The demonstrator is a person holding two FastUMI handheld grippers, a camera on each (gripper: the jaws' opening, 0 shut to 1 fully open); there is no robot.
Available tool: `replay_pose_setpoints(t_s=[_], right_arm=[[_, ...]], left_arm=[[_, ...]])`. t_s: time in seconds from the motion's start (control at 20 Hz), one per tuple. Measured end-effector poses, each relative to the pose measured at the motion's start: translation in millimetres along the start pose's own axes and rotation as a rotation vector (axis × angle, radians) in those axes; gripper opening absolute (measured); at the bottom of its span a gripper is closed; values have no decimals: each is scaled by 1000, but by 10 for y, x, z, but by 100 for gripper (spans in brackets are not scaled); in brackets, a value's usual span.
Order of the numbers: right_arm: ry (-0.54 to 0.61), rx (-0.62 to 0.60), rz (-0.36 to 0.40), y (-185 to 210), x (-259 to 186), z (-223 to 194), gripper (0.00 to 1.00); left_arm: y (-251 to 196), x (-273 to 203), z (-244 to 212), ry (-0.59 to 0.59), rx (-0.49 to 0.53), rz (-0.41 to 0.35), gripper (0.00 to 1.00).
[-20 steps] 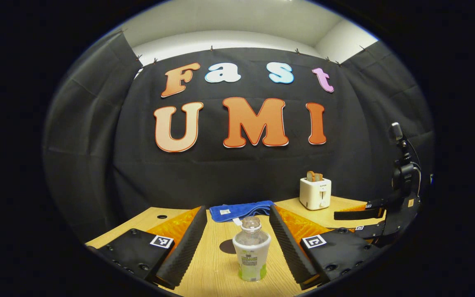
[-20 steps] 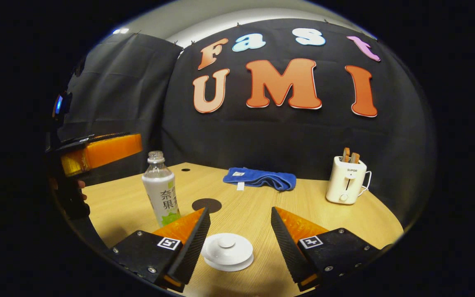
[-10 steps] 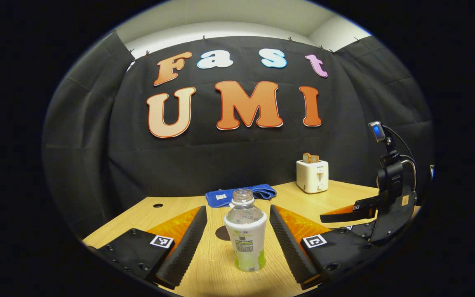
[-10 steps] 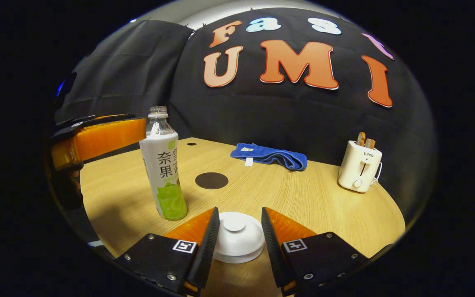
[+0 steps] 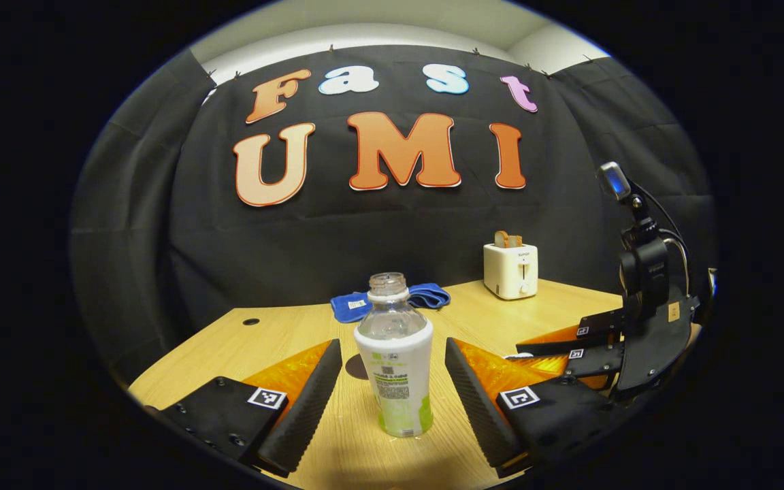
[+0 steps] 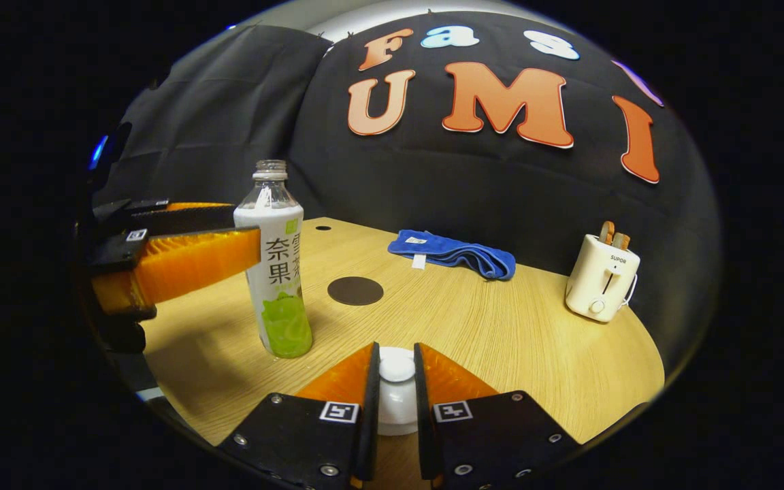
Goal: Open the teacup lid with one hand, grasp the water bottle and pour water into the teacup with the other hand; after pouring, place the water bottle on the coaster and then close the teacup lid.
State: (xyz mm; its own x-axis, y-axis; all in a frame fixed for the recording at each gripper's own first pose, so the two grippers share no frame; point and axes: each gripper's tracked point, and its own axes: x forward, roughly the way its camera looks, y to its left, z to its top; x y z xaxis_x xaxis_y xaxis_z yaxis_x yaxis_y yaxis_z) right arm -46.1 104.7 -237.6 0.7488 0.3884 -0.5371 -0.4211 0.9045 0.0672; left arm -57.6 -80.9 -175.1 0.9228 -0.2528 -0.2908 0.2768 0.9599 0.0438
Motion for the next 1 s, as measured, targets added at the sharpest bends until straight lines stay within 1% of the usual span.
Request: replay_pose_setpoints(t_s=[0.2, 0.35, 0.55, 0.6, 0.7, 0.75, 0.9, 0.95, 1.0], right_arm=[[-20, 73, 1, -27, -32, 75, 22], [-58, 104, 6, -66, -69, 189, 22], [-101, 124, -10, -179, -191, 333, 22], [-113, 129, -14, -213, -226, 374, 22], [-134, 135, -31, -312, -287, 441, 22], [-145, 137, -44, -377, -313, 477, 22], [-166, 148, -73, -519, -384, 512, 22], [-171, 152, -79, -563, -408, 522, 22], [-175, 157, -85, -596, -433, 509, 22]], left_arm=[[-57, 50, -160, 32, 0, -15, 98], [-91, 134, -348, 74, -5, -28, 98], [-55, 217, -597, 131, -18, -11, 99], [-38, 227, -652, 145, -25, -4, 96], [10, 269, -726, 168, -38, 15, 99], [29, 261, -753, 181, -41, 23, 95], [60, 294, -754, 180, -56, 35, 74], [54, 267, -750, 179, -47, 35, 70], [89, 269, -732, 177, -35, 45, 68]])
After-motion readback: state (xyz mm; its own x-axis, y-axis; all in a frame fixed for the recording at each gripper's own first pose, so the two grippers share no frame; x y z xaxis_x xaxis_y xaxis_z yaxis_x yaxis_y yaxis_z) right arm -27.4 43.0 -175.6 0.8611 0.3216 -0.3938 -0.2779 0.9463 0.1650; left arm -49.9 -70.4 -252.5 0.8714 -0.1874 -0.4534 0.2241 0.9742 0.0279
